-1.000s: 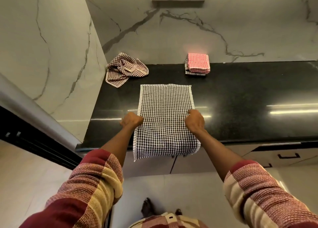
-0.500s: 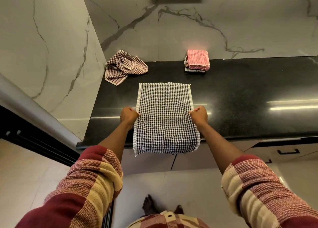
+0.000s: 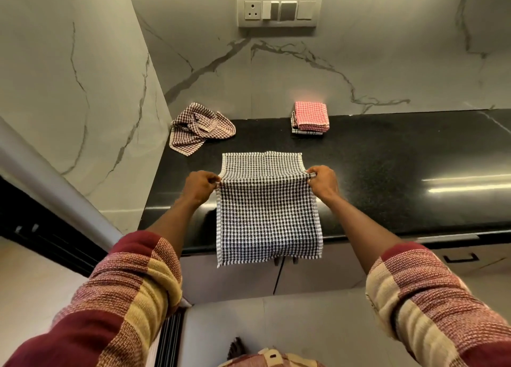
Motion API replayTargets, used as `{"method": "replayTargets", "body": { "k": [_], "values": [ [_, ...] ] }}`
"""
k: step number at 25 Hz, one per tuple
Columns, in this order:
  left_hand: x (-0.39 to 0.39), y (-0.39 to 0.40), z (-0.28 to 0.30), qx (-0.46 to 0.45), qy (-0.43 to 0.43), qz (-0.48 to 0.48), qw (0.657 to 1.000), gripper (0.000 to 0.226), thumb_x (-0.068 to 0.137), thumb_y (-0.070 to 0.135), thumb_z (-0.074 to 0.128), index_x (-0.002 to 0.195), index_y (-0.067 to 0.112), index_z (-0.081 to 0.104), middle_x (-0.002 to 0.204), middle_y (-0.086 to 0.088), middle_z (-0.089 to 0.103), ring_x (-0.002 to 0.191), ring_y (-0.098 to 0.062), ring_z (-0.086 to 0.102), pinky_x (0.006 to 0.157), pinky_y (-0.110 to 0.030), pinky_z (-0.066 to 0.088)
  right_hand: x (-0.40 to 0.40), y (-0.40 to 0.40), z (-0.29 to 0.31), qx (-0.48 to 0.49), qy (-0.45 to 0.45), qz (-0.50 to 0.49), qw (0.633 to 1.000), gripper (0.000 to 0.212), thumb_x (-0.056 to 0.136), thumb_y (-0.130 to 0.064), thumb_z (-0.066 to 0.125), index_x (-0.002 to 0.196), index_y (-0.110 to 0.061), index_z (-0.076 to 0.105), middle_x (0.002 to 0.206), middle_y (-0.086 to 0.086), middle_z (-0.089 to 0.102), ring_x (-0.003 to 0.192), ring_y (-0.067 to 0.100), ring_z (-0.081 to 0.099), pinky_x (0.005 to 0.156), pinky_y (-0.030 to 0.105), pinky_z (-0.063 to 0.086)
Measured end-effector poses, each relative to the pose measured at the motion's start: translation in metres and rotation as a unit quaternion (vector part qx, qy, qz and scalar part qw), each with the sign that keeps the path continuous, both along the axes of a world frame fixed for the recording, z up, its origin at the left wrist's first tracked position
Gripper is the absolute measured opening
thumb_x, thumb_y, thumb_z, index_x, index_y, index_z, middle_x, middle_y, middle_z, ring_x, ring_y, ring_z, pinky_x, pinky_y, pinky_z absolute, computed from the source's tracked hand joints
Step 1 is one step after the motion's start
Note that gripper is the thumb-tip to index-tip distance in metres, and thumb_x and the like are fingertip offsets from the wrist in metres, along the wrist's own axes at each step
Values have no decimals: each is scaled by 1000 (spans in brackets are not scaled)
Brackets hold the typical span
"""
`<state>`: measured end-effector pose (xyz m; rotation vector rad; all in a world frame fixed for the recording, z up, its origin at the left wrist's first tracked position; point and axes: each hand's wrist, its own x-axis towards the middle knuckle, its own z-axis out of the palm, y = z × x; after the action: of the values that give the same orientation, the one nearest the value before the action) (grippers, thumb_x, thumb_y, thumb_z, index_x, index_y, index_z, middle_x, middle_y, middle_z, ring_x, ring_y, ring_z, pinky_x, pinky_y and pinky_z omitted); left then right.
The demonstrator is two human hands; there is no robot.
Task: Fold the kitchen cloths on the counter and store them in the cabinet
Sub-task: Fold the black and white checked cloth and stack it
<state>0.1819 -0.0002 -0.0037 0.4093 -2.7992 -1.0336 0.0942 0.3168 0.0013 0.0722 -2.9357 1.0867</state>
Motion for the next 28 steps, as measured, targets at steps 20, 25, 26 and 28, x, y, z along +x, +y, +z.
{"method": "replayTargets", "body": {
  "k": [20,25,26,28],
  "values": [
    [11,-6,-4,47,-38,10,998,17,77,6,65,60,7,61,61,-11,59,61,-23,53,59,-31,42,-10,3,16,153,-106,130,974,17,81,-18,62,77,-4,72,82,16,69,79,27,62,74,33,48],
    [20,-6,-22,329,-138,94,930,30,83,-10,50,60,10,46,58,-8,44,54,-17,38,53,-22,34,7,15,-6,-187,-227,87,952,26,79,7,52,60,-11,52,61,3,50,59,14,47,57,27,39],
    [16,-7,-20,354,-129,105,920,30,84,-11,49,64,11,46,62,-9,44,56,-17,39,56,-23,35,5,16,-6,-247,-244,61,936,27,80,9,51,65,-13,51,63,3,50,58,13,47,57,27,40],
    [4,-8,-15,339,-74,121,930,33,83,-15,51,66,13,45,65,-8,46,58,-16,42,57,-25,38,-2,13,-6,-295,-236,32,926,31,80,13,50,69,-16,47,67,4,48,60,13,47,56,28,41]
  ]
}}
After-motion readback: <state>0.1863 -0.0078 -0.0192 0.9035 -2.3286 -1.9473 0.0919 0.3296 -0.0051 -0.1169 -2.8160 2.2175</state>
